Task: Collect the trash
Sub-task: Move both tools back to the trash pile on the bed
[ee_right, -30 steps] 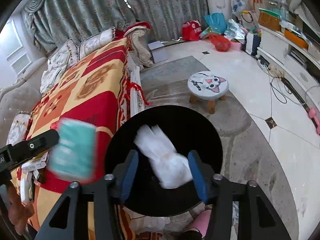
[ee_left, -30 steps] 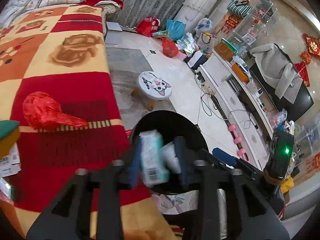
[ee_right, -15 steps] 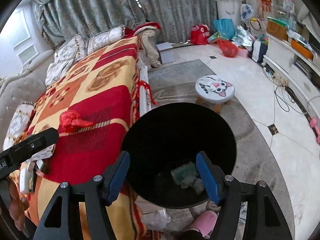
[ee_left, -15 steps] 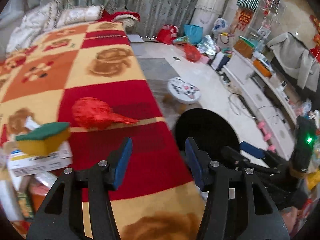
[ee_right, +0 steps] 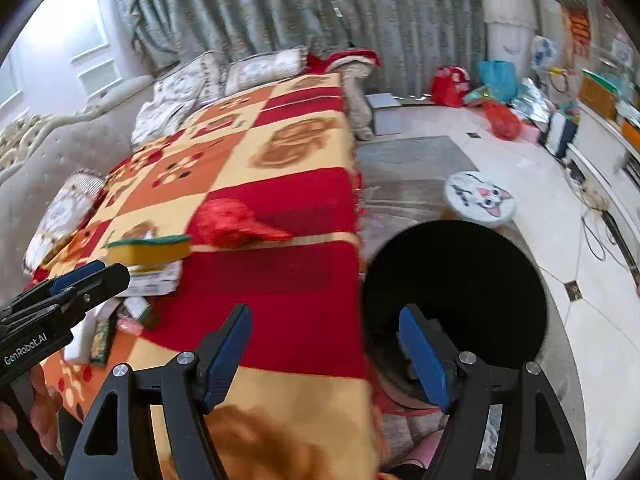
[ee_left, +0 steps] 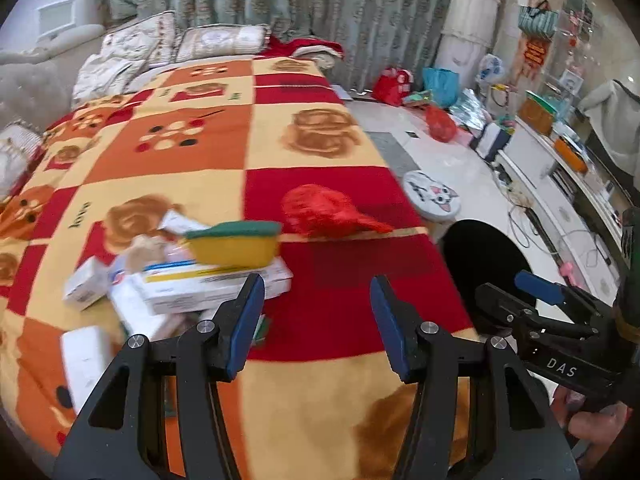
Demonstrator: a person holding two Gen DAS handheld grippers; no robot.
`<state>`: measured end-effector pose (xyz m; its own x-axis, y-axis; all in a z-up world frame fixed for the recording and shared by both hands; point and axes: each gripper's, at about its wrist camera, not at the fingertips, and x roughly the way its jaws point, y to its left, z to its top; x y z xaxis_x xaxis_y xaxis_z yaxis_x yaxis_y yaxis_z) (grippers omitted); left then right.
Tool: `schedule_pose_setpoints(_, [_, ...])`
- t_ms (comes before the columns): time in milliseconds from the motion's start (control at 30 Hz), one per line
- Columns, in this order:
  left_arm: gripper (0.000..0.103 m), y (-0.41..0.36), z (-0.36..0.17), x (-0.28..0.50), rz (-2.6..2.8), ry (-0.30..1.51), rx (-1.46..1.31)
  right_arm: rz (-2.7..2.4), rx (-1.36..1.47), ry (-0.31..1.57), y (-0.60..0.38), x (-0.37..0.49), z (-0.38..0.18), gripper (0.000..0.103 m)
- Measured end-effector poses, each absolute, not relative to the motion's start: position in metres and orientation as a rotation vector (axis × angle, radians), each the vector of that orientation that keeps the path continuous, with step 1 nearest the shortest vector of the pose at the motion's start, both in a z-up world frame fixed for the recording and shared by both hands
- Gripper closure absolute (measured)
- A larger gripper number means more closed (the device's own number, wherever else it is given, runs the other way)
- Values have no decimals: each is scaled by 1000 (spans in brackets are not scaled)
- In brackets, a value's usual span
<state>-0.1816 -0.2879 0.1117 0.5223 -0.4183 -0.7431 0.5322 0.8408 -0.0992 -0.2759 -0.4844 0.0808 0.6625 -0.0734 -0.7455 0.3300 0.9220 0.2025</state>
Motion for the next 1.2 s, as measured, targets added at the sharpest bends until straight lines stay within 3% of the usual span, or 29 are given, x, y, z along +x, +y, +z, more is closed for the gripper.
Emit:
schedule_pose_setpoints(533, [49,-158,110,-164,-358,839,83,-79,247,837,-404,-235,90,28])
schedule_pose_setpoints(1200, [49,-83,87,-146,-268,933,-34,27,182,900,-352,-201,73,25])
